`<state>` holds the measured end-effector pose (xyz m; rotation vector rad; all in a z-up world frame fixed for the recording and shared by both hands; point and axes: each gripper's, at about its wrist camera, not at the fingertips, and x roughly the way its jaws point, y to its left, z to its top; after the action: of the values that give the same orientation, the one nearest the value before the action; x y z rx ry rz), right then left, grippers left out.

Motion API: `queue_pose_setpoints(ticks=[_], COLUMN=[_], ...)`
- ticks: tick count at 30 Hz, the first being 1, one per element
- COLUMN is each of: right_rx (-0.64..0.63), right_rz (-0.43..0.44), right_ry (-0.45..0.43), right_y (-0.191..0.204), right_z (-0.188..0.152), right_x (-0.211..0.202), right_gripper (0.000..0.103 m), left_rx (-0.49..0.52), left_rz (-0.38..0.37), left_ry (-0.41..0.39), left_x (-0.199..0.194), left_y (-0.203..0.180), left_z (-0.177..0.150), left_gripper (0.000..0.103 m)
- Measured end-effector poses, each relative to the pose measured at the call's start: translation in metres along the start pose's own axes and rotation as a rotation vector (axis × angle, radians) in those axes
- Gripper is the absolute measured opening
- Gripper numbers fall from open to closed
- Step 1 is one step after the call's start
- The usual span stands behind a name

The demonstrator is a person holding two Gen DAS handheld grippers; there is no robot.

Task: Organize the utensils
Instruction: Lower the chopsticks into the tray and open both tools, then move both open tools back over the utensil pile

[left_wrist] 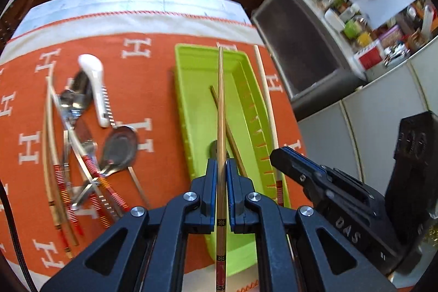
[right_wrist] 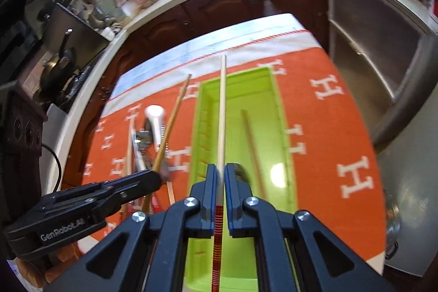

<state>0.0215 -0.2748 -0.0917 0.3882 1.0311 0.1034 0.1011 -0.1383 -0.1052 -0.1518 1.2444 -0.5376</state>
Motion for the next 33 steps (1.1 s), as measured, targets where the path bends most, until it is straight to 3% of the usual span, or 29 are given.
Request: queue_pose_setpoints(ticks=[3,6,15,33], right_rx=[-0.014,-0.044,-0.057,-0.171], right_rz=[-0.014,-0.089,-0.059,0.015], right_ry=[0.039,0.059,0.048,0.055], right_y=[-0.007,-0.008,-0.003,0.060], right_z=[-0.004,-0.005,-0.010,-0.026], right_x=[0.010,0.020,0.014,0.010], right_gripper=[0.006,0.007,0.007,0.006], left_rx=[-0.013,-0.017,0.018,-0.048], left_rz=[-0.009,0.014,0.162,0.361], left_ry=[0.030,0.045,-0.043,-0.154], left_x=[0.014,0.020,-0.008,-0.063], left_y=[-0.003,-0.003,0.012,0.073], left_z=[-0.002,-0.005,-0.018,-0.046], left_gripper=[0.007,0.021,0.040,0.042])
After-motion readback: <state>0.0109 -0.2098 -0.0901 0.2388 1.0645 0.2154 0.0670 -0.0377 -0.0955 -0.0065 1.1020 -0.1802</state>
